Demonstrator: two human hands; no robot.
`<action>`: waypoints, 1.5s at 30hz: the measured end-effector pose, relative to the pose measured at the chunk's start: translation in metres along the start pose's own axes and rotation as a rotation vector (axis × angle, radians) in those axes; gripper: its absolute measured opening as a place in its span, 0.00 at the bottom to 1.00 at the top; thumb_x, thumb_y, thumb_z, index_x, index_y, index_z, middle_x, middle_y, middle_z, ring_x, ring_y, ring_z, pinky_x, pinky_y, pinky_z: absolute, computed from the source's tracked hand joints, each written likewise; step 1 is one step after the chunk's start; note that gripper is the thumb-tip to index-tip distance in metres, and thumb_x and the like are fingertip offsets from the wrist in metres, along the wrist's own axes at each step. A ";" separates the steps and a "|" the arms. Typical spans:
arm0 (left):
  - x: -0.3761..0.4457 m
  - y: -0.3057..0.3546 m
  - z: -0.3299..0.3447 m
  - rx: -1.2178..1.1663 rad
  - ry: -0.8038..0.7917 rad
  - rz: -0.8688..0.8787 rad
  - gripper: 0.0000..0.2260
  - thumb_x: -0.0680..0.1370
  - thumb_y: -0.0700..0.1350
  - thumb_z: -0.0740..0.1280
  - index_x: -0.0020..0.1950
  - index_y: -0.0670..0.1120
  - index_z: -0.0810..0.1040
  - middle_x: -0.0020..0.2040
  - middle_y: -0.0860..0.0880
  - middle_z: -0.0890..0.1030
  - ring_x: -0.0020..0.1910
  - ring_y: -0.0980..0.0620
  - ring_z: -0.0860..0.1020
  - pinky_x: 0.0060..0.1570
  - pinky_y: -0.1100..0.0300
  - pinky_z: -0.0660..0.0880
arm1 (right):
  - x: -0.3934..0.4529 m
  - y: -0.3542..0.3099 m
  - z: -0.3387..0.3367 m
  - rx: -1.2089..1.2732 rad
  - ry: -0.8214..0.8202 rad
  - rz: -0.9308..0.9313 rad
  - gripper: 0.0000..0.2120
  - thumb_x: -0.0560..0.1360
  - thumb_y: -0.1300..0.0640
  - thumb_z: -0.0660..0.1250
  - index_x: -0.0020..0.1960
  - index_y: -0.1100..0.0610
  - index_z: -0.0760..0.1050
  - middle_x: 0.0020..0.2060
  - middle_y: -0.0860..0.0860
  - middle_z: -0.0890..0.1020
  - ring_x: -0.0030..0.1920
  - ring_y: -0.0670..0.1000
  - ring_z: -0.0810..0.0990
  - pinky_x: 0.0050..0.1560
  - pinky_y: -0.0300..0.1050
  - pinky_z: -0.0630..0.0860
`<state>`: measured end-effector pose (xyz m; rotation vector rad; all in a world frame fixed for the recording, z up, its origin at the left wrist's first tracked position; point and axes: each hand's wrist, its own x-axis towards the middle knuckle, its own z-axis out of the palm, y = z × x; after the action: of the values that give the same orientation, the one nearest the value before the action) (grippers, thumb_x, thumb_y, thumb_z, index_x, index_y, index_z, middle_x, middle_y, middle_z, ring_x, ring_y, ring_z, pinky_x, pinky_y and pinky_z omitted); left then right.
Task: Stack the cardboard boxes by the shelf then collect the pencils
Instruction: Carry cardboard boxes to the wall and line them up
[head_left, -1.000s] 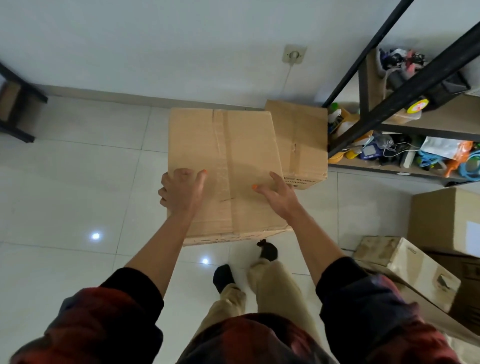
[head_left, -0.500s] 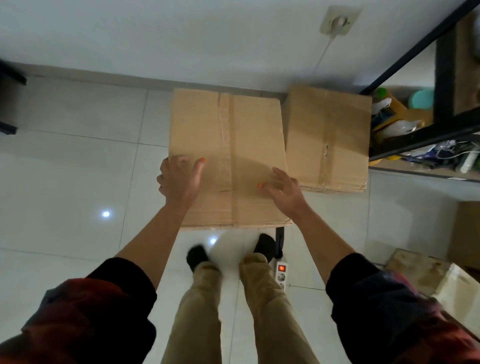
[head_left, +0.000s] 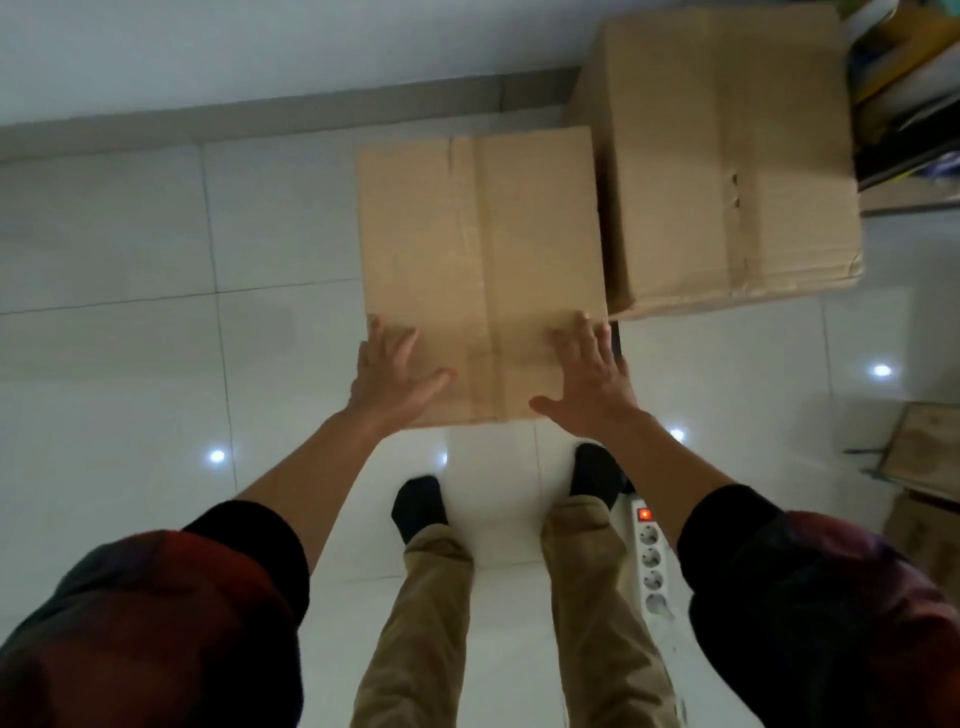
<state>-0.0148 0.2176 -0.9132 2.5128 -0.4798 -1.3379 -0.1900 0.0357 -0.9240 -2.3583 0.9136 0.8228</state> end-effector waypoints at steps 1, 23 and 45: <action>-0.004 -0.008 0.006 0.111 -0.024 0.025 0.41 0.73 0.66 0.67 0.80 0.56 0.51 0.80 0.50 0.36 0.79 0.43 0.41 0.76 0.42 0.50 | -0.003 -0.002 0.009 -0.010 0.000 0.006 0.50 0.72 0.38 0.69 0.80 0.48 0.39 0.78 0.53 0.34 0.78 0.60 0.36 0.76 0.65 0.49; 0.027 0.012 0.020 0.691 0.202 0.172 0.33 0.82 0.54 0.59 0.79 0.59 0.40 0.80 0.49 0.39 0.77 0.33 0.49 0.67 0.41 0.64 | 0.043 0.022 -0.033 -0.521 0.216 -0.015 0.46 0.75 0.33 0.62 0.79 0.45 0.36 0.80 0.50 0.41 0.77 0.66 0.36 0.67 0.74 0.32; 0.058 -0.021 0.093 0.334 0.773 0.379 0.24 0.83 0.57 0.50 0.78 0.54 0.62 0.80 0.46 0.57 0.77 0.33 0.49 0.73 0.38 0.52 | 0.062 0.047 0.034 -0.129 0.632 -0.180 0.40 0.73 0.31 0.49 0.80 0.48 0.50 0.80 0.54 0.49 0.78 0.62 0.40 0.71 0.68 0.35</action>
<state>-0.0584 0.2074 -1.0153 2.7316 -0.9708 -0.1164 -0.1990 -0.0019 -0.9999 -2.8215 0.8713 0.0501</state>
